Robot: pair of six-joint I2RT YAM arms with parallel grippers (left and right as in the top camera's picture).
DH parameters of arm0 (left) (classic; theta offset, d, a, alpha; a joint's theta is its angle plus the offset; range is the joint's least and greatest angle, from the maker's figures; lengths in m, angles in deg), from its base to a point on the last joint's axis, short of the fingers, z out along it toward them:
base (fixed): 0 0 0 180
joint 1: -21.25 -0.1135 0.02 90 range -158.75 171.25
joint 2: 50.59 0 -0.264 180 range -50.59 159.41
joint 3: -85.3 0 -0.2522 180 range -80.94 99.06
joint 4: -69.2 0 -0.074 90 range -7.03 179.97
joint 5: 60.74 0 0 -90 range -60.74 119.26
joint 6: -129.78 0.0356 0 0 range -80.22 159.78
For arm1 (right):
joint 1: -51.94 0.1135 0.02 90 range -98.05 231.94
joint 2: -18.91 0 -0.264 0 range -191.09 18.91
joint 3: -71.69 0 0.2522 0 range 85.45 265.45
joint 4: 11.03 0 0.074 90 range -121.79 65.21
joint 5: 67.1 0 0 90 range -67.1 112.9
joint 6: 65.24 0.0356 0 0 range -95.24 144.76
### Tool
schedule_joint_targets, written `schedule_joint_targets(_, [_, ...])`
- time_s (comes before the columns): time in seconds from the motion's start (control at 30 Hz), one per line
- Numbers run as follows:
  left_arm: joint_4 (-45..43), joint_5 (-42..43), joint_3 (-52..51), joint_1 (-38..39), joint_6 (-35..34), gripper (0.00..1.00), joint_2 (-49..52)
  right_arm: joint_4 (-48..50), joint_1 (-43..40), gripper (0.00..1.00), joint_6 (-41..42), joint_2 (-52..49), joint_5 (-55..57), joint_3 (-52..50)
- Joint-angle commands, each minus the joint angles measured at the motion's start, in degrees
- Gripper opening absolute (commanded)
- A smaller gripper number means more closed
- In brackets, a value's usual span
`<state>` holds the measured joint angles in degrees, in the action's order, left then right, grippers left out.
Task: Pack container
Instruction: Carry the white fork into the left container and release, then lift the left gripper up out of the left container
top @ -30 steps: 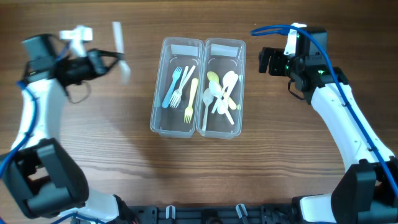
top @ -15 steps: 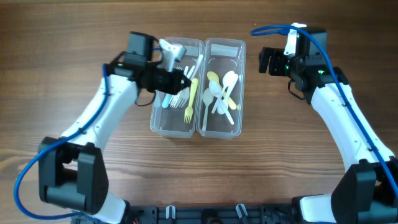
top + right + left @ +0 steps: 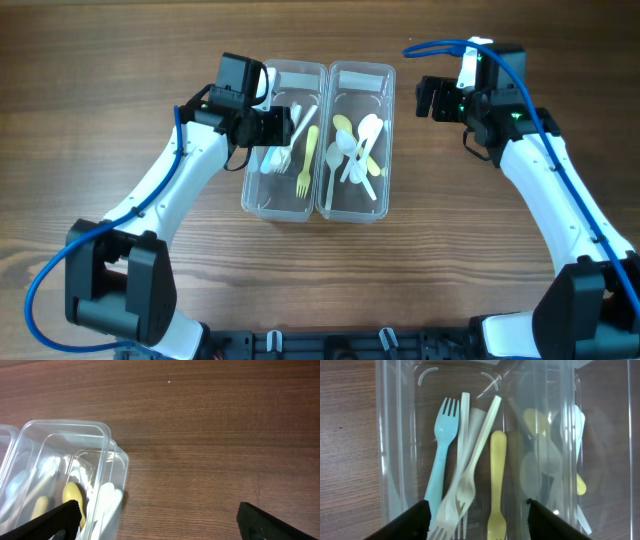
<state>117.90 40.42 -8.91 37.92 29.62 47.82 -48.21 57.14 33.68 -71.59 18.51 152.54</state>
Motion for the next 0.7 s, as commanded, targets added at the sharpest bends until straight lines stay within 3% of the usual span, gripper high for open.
schedule_joint_targets(0.0, [-0.70, -1.62, 0.09, -0.04, -1.22, 1.00, -0.15, 0.22, 0.20, 1.00, -0.57, 0.28, 0.79, 0.07])
schedule_joint_targets(0.33, [-7.10, -2.38, 0.09, -4.61, -3.21, 1.00, -3.43, 0.22, 0.20, 1.00, -0.57, 0.28, 0.76, 0.07])
schedule_joint_targets(0.5, [-8.46, 5.73, 0.09, -6.93, -3.80, 1.00, -6.97, 0.24, 0.20, 1.00, -0.59, 0.26, 0.76, 0.07])
schedule_joint_targets(0.67, [-8.15, -5.68, 0.09, -9.20, -3.78, 1.00, -9.51, 0.22, 0.20, 1.00, -0.57, 0.26, 0.76, 0.07])
